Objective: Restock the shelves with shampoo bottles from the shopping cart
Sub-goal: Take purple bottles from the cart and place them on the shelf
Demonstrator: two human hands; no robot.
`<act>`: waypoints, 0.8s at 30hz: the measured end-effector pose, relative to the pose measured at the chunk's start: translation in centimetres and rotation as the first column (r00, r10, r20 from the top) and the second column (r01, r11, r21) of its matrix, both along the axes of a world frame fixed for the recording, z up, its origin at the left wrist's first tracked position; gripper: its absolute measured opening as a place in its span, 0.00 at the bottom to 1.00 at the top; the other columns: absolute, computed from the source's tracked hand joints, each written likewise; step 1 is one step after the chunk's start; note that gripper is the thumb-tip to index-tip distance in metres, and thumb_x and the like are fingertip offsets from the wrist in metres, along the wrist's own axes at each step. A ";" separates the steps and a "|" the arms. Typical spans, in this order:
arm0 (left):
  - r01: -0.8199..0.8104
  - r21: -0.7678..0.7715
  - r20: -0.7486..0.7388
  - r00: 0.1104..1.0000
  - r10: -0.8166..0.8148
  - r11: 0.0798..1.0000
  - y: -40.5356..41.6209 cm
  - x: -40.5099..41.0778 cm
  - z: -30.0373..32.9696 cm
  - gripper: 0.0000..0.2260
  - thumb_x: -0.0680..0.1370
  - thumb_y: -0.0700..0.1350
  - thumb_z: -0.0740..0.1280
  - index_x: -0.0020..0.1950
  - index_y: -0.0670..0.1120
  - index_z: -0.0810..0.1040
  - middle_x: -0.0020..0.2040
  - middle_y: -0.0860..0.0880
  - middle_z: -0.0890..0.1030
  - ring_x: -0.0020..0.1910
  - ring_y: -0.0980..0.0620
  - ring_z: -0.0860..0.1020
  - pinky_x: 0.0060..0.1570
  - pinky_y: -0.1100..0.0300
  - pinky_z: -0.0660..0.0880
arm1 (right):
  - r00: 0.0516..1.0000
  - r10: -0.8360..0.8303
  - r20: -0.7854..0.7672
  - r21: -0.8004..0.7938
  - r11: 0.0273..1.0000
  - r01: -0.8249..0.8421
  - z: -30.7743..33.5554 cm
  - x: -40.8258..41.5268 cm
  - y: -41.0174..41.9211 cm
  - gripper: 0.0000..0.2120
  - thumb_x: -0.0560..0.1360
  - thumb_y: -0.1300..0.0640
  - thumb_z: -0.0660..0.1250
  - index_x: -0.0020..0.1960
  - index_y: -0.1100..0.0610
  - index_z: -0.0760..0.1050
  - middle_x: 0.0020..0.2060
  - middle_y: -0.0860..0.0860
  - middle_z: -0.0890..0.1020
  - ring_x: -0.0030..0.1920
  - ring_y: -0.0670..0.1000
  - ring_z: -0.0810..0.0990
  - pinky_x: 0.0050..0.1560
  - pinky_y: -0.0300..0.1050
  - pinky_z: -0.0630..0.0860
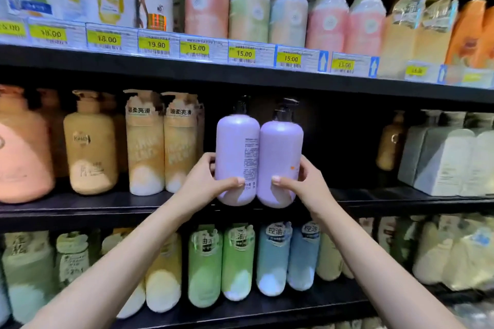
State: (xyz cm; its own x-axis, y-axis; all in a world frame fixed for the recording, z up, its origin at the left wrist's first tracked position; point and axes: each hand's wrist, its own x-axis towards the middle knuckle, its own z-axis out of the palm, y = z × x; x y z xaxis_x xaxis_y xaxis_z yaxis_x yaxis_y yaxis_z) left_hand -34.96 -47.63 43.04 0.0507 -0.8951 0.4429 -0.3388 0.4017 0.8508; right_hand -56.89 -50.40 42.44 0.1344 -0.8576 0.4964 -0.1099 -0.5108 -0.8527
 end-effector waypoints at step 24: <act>-0.007 0.050 -0.096 0.995 0.012 0.999 -6.7 0.0 -1.7 0.27 0.70 0.39 0.75 0.66 0.47 0.69 0.56 0.52 0.80 0.48 0.69 0.78 0.43 0.76 0.73 | 0.994 0.109 -0.006 0.106 0.989 -0.108 -1.1 -0.2 -9.5 0.30 0.68 0.65 0.74 0.67 0.55 0.68 0.53 0.47 0.82 0.49 0.42 0.82 0.45 0.33 0.78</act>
State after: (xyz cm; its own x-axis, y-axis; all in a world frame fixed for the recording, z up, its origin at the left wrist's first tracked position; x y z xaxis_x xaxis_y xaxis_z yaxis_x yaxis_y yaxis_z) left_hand -34.94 -54.36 41.32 0.0993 -0.9151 0.3907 -0.2581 0.3555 0.8983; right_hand -57.11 -59.91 41.32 0.2349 -0.8849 0.4022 -0.0693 -0.4280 -0.9011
